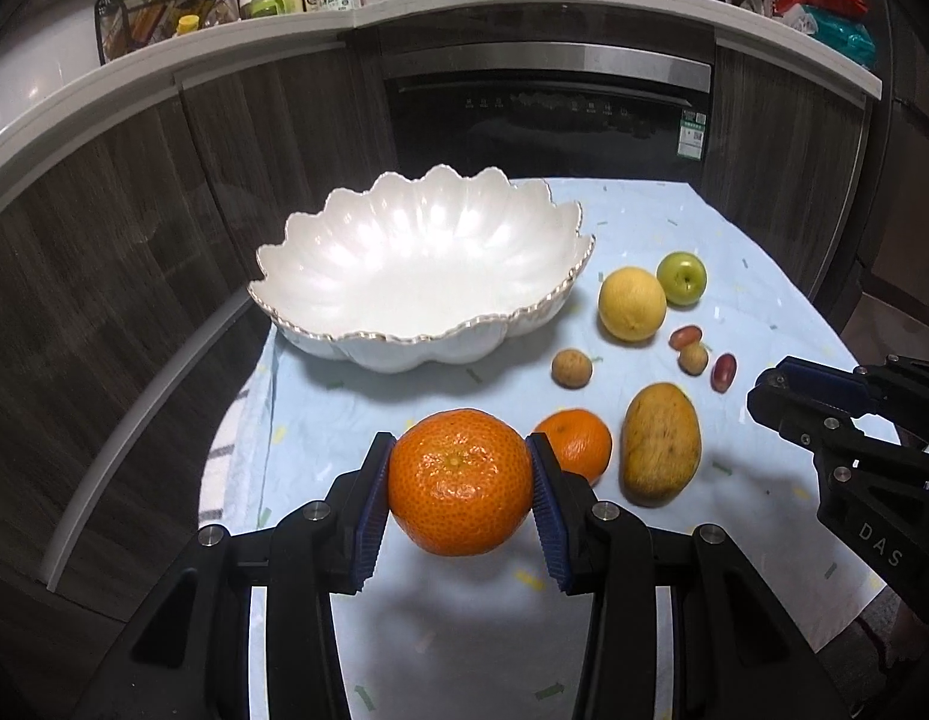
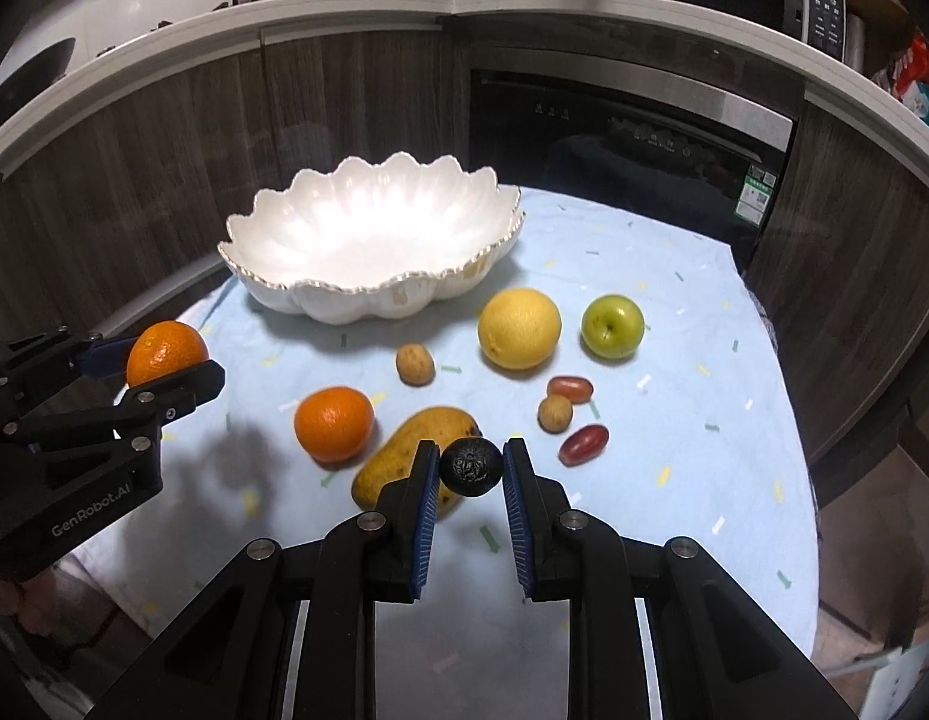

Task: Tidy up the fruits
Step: 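Carry the mandarin in the left tool over the bowl while the right carries the blueberry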

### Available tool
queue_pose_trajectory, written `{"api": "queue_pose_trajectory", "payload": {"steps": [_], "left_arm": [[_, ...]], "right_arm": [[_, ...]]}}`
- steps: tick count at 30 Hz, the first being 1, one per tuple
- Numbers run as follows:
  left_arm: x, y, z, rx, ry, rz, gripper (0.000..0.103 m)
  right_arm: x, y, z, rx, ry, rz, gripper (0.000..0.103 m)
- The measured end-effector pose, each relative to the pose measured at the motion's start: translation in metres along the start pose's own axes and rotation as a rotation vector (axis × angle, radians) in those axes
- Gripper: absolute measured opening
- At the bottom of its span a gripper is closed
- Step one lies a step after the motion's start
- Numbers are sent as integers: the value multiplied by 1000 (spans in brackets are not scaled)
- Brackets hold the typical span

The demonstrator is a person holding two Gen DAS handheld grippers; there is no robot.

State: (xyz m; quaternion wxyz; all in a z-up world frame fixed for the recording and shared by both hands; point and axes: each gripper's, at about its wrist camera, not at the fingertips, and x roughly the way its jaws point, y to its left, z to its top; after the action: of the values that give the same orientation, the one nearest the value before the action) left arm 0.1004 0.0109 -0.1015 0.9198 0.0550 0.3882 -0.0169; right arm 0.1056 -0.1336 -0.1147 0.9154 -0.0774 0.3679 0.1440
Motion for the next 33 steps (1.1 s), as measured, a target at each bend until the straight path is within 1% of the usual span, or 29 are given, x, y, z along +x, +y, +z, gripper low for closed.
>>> {"api": "queue_pose_trajectory", "payload": {"steps": [7, 16, 26, 33], "left_arm": [[-4, 4, 13, -2, -14, 10, 43], [0, 15, 34, -12, -33, 27, 43], [13, 32, 59, -29, -50, 51, 43], [27, 42, 74, -43, -59, 57, 43]], "right_arm": [[-6, 2, 14, 3, -28, 5, 23], [-3, 5, 41, 3, -70, 18, 23], [7, 13, 75, -11, -120, 38, 23], [23, 13, 94, -15, -130, 42, 23]]}}
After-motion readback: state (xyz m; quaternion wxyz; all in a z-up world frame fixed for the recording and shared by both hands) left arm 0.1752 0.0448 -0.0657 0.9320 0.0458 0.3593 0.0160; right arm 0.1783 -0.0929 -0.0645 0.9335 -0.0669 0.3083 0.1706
